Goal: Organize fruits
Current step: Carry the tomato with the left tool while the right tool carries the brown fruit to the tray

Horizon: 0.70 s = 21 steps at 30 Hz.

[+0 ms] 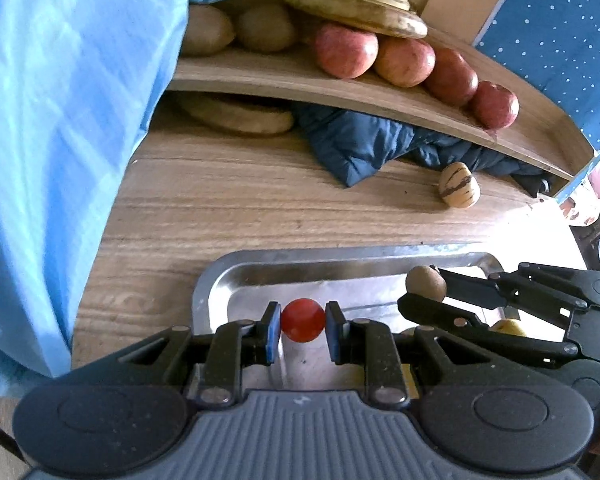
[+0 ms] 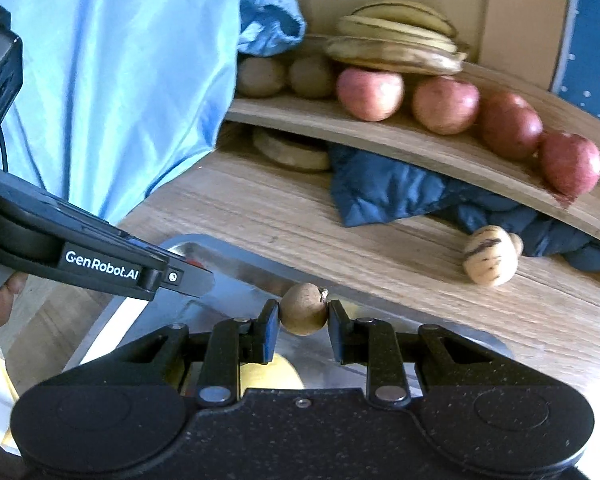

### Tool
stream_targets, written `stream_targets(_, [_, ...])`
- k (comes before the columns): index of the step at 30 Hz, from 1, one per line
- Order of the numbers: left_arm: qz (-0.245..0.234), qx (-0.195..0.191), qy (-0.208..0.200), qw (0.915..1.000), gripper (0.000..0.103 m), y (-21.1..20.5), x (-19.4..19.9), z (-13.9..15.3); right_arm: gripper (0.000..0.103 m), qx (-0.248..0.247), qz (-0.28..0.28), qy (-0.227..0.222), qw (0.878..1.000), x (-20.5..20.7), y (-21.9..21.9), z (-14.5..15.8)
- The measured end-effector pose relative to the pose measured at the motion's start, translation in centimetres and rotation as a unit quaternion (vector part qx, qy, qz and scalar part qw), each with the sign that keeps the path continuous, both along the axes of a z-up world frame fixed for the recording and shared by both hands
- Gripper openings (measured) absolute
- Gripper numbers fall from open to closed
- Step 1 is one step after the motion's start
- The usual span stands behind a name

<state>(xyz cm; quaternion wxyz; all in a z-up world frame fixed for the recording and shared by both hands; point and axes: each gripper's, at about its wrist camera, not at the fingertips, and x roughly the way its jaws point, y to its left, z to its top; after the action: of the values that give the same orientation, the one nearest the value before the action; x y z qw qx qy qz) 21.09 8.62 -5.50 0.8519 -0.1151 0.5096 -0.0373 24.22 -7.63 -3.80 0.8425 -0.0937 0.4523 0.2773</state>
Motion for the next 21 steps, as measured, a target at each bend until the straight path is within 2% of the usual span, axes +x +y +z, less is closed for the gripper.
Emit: stream_targets(21, [0.023, -0.001, 0.025, 0.9994, 0.025, 0.8, -0.8, -1.2, 0.028, -0.02, 0.04, 0.025, 0.999, 1.0, 3.0, -1.8])
